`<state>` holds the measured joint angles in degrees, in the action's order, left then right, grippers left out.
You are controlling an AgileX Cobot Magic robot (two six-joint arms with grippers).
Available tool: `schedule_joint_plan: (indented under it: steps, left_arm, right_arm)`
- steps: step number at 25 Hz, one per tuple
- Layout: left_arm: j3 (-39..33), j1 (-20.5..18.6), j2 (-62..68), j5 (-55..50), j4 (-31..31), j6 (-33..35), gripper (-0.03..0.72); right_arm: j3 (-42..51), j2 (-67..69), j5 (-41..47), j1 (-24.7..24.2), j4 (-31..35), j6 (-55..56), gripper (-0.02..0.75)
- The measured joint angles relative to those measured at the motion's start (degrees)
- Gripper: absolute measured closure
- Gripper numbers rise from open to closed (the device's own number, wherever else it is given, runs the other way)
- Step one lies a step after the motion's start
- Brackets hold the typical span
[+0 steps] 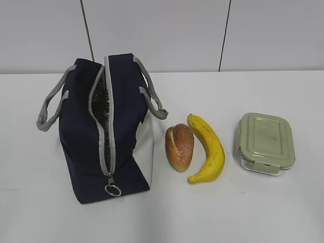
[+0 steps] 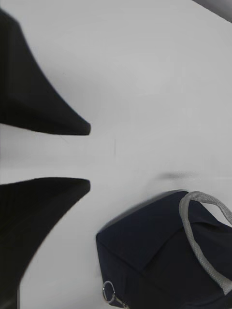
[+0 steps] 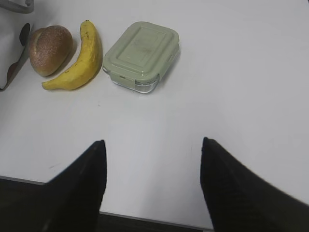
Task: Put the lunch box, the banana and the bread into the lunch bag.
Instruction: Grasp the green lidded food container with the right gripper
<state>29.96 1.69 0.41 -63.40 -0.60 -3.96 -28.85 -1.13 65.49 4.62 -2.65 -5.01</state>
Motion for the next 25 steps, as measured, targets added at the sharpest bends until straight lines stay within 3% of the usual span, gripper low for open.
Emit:
schedule_joint_plan:
  steps: [20,25]
  left_arm:
    - [0.0,0.0,0.11,0.0,0.0,0.0,0.454]
    - [2.68,0.0,5.54,0.6,1.77,0.0,0.454]
  right_arm:
    - [0.0,0.0,0.0,0.0,0.0,0.0,0.281]
    - [0.0,0.0,0.0,0.0,0.0,0.0,0.281]
